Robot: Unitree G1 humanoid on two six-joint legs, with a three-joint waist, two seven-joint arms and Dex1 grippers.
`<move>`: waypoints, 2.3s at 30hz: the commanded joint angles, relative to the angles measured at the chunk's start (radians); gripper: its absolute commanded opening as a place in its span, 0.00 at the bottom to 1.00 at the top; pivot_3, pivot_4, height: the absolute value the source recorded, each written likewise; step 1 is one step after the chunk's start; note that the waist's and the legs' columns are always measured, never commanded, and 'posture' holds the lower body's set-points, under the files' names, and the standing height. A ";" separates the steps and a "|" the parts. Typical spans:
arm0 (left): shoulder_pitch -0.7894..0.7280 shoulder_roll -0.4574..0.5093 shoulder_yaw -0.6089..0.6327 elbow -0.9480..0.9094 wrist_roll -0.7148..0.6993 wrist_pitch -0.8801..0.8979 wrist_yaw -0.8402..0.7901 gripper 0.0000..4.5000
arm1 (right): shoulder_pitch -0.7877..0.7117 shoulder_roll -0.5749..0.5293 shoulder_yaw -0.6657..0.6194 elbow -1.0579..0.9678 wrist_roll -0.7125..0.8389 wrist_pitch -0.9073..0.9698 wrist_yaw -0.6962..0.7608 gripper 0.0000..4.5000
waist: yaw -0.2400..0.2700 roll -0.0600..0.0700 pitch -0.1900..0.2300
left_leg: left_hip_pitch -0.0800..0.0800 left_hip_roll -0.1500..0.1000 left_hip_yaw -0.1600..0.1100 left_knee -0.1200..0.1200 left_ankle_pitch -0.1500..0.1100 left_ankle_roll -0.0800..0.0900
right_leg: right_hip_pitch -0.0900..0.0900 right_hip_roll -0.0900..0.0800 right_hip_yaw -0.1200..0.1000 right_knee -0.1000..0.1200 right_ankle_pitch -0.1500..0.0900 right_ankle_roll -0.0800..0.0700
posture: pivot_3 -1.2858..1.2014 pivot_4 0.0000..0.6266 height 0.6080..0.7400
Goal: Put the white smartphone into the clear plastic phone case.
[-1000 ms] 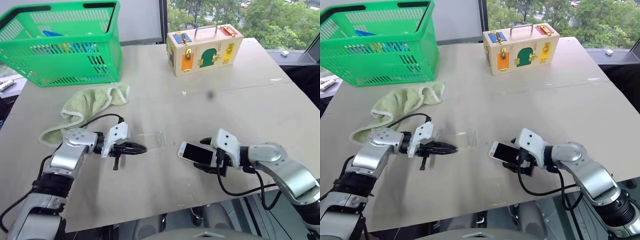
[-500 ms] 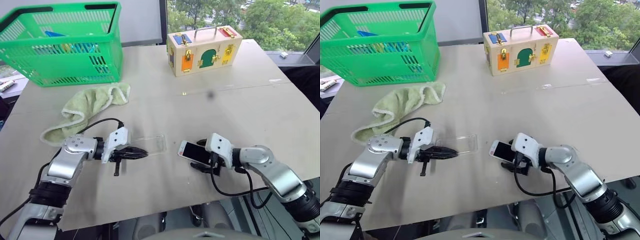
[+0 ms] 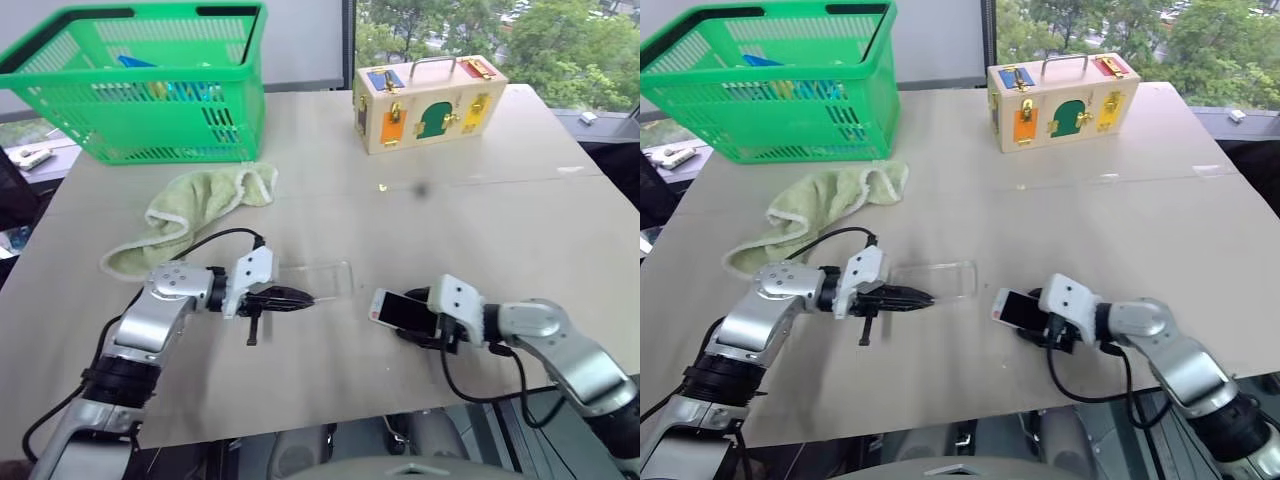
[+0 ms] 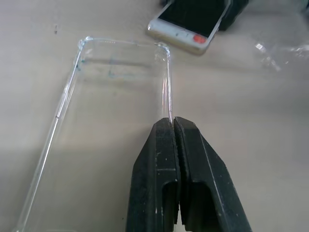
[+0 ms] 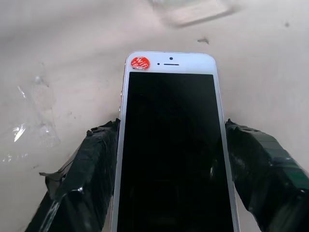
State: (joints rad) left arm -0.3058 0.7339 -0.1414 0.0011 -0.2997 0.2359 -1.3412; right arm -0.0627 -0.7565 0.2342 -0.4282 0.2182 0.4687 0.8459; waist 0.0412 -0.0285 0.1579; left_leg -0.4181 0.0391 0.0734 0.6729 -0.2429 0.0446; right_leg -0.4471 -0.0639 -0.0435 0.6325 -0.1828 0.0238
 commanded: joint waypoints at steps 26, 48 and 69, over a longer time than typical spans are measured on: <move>-0.337 -0.306 -0.335 0.053 0.188 0.326 0.186 0.00 | 0.186 -0.164 -0.463 -0.329 0.288 0.235 0.001 0.07 | -0.005 -0.001 0.002 | -0.002 0.000 -0.002 0.000 -0.001 0.002 | 0.001 0.011 0.005 -0.005 0.001 0.001 | 0.52 0.24 1.00; -0.109 -0.088 -0.008 -0.282 -0.090 0.347 0.125 0.87 | 0.102 -0.225 -0.150 -0.205 0.102 0.303 -0.024 1.00 | -0.028 0.000 0.001 | 0.000 0.001 -0.001 0.001 -0.001 0.002 | 0.001 0.011 0.006 -0.002 0.001 0.001 | 0.52 0.24 1.00; 0.170 -0.020 0.145 -0.308 -0.173 0.173 0.159 0.88 | -0.033 -0.277 0.020 -0.210 0.019 0.410 -0.033 0.63 | -0.027 -0.014 -0.010 | 0.005 0.008 -0.001 0.003 -0.002 -0.001 | 0.005 0.008 0.001 -0.003 0.001 0.000 | 0.52 0.24 1.00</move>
State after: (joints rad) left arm -0.1370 0.7094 -0.0159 -0.2984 -0.4530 0.4425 -1.1652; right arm -0.1063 -1.0170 0.2713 -0.6716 0.2440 0.9031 0.8010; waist 0.0145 -0.0427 0.1479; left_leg -0.4133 0.0476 0.0723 0.6762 -0.2466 0.0418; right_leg -0.4423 -0.0565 -0.0423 0.6285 -0.1823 0.0241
